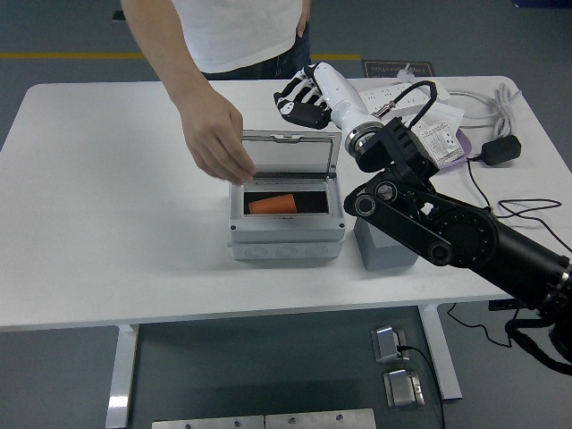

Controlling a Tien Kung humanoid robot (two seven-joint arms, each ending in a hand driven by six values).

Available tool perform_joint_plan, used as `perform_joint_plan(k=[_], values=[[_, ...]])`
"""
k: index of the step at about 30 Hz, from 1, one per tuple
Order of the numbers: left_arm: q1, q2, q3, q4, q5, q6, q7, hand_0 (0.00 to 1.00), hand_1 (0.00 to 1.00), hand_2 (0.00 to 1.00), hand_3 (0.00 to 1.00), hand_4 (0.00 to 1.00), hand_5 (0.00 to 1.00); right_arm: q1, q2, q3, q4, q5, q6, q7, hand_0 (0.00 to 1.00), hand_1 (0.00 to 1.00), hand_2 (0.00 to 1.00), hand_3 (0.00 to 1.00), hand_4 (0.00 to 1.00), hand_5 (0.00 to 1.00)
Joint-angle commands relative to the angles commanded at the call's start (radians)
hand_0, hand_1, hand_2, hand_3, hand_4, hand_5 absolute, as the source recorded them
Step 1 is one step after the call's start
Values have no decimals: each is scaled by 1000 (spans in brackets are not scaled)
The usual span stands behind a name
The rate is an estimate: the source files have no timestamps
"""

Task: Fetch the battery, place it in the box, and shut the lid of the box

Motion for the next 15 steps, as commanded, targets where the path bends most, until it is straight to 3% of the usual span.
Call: perform_joint_plan(k=[5,6,11,12,15], values=[[-1,0,6,0,-5,0,-2,634,707,626,601,593,457,1,5,-7,-14,10,-6,5,431,422,447,534,768,587],[-2,0,8,0,-6,0,-3,633,707,626,600,592,456,1,7,-10,-16,13,-7,6,569,493,523,611,925,869],[-5,-2,16,0,-12,0,-5,633,707,626,600,592,456,0,18,-32,-37,35,-14,16,569,493,523,611,925,869],[-6,-2,16,0,-12,0,-5,634,707,626,600,592,455,0,20,-36,-41,40,-15,18,591,518,540,622,953,929],[-6,-2,15,0,-10,1,-4,634,707,626,600,592,455,1,23,-44,-48,48,-18,21,591,518,540,622,953,929]])
